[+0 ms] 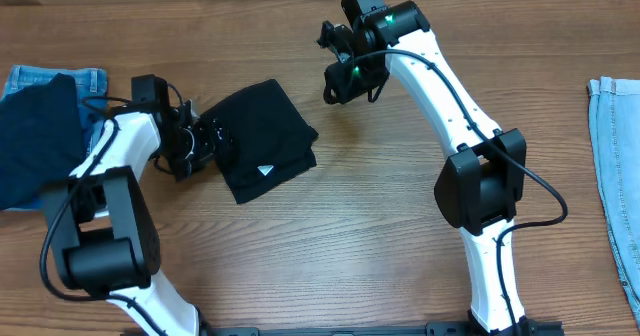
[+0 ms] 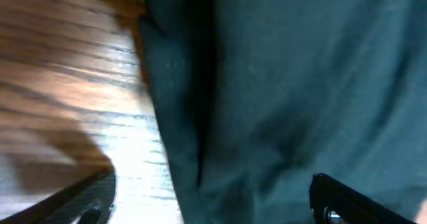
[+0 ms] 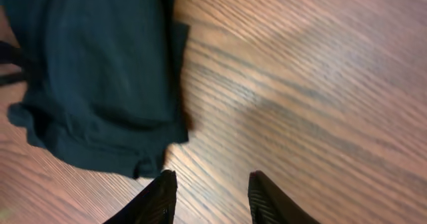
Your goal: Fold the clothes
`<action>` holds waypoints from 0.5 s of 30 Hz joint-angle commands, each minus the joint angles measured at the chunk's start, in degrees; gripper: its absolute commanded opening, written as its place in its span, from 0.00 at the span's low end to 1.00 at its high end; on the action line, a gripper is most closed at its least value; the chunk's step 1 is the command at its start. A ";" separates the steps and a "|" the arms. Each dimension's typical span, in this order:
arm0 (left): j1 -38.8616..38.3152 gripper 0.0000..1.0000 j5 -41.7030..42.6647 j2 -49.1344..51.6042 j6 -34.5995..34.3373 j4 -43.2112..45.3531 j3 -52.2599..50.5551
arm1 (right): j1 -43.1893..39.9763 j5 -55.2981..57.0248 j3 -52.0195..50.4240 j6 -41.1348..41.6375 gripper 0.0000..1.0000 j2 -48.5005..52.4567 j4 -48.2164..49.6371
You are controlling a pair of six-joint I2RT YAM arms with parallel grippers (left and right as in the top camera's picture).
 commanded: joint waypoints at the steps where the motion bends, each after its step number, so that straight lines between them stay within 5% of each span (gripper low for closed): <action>1: -2.01 0.96 1.20 4.42 0.90 1.42 -0.68 | 1.25 -5.97 -2.05 -1.38 0.39 -0.26 2.10; 15: -3.04 0.97 1.95 6.12 0.90 3.21 -0.90 | 9.11 -5.70 -21.62 -1.11 0.40 -0.17 18.86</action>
